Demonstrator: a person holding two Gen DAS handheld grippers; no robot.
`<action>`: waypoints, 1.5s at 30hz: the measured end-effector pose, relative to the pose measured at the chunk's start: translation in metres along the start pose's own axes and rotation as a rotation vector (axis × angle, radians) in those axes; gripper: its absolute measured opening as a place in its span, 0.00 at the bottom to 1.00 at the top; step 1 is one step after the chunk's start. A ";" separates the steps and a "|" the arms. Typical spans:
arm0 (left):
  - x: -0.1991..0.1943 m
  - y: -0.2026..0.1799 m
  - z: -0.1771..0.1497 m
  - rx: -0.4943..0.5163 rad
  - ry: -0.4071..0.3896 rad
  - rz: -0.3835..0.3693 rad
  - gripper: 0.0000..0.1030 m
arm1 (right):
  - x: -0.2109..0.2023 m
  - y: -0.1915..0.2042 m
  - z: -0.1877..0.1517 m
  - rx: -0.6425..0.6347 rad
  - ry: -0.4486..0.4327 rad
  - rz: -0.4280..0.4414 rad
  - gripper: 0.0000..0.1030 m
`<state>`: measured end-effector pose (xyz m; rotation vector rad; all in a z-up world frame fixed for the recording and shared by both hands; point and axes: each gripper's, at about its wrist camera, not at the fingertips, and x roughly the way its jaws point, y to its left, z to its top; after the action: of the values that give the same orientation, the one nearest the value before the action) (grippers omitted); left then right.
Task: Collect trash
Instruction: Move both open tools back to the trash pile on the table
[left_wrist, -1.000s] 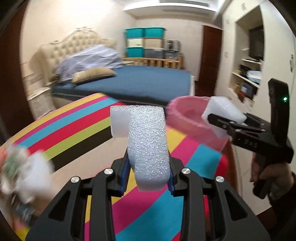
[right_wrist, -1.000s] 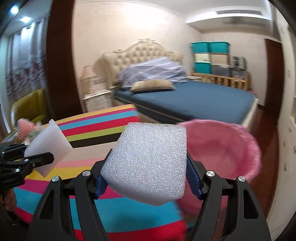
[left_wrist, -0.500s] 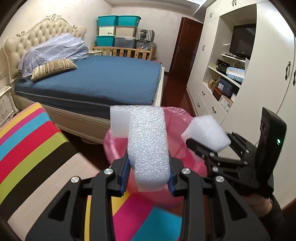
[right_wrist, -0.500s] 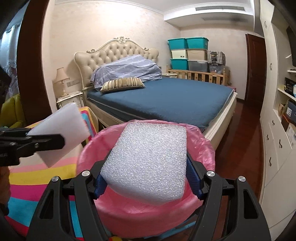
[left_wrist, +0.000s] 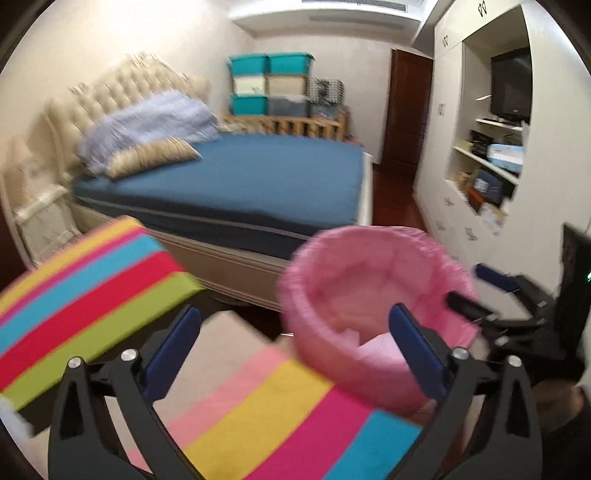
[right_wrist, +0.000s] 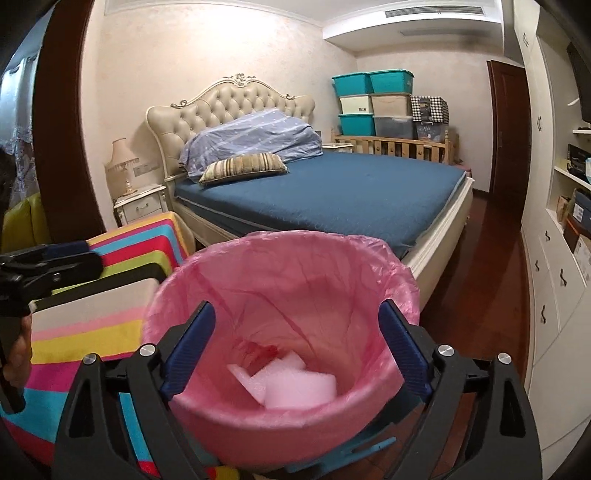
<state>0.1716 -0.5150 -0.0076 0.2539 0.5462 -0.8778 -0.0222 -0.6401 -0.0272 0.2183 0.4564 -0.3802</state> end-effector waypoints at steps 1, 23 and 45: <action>-0.011 0.003 -0.006 0.020 -0.014 0.032 0.96 | -0.006 0.008 -0.001 -0.012 -0.005 -0.001 0.82; -0.229 0.163 -0.185 -0.236 0.045 0.403 0.96 | -0.032 0.246 -0.031 -0.286 0.085 0.379 0.82; -0.367 0.291 -0.305 -0.617 0.068 0.687 0.96 | -0.008 0.481 -0.071 -0.568 0.407 0.702 0.74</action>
<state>0.1046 0.0372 -0.0632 -0.0984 0.7066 -0.0151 0.1382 -0.1812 -0.0277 -0.1095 0.8279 0.4943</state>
